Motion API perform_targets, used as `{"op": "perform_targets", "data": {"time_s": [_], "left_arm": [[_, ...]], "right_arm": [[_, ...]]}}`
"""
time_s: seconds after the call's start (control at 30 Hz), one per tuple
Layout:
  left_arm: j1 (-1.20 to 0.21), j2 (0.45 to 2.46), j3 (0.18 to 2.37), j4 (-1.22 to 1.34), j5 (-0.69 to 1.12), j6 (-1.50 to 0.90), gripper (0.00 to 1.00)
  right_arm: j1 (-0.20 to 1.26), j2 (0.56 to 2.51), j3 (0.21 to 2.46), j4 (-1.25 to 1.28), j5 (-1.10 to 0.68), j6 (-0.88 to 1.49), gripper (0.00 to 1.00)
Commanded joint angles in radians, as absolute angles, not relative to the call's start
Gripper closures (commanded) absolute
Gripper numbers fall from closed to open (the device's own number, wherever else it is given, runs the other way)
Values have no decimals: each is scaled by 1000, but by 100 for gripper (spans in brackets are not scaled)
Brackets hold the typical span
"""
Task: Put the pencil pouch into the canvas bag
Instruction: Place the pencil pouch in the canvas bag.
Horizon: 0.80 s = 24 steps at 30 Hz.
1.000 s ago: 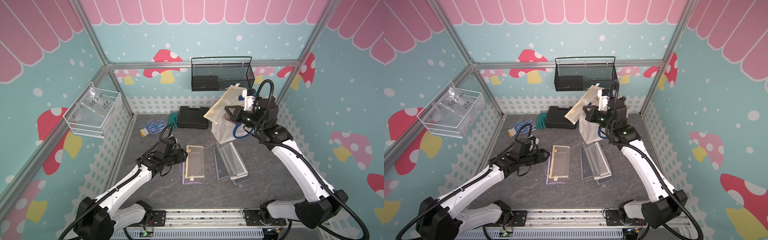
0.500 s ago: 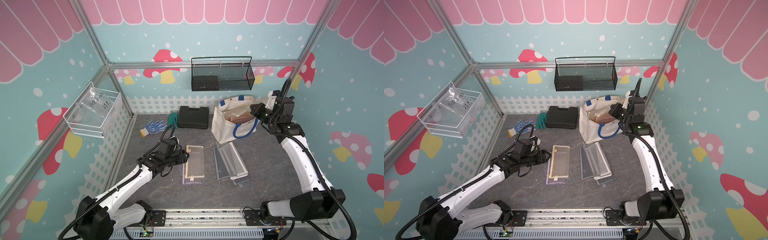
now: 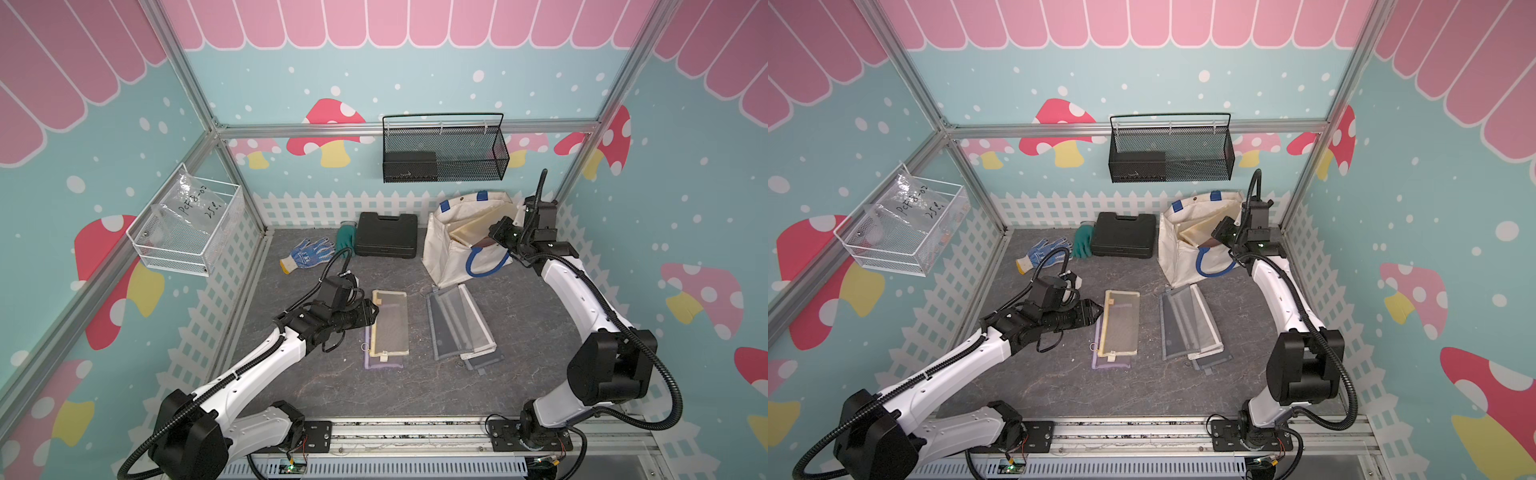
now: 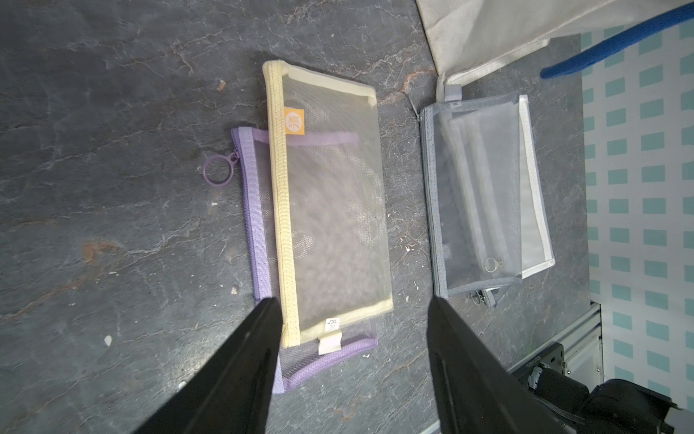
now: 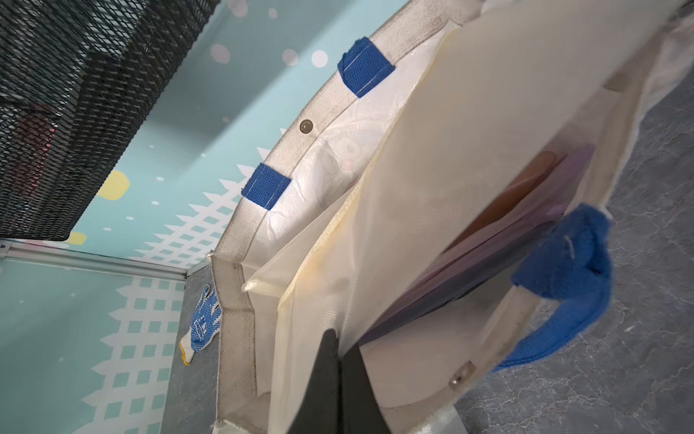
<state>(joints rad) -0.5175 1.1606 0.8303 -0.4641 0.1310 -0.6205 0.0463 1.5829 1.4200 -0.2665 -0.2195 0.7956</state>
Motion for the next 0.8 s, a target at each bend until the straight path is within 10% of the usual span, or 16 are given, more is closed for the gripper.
{"op": "perform_targets", "data": {"time_s": [0.0, 0.77], "left_arm": [[-522, 1161, 838, -478, 118, -617, 36], [-545, 1152, 804, -468, 65, -618, 36]], "right_arm": [[43, 1598, 1398, -204, -229, 842, 100], [84, 1762, 1570, -236, -121, 956, 87]]}}
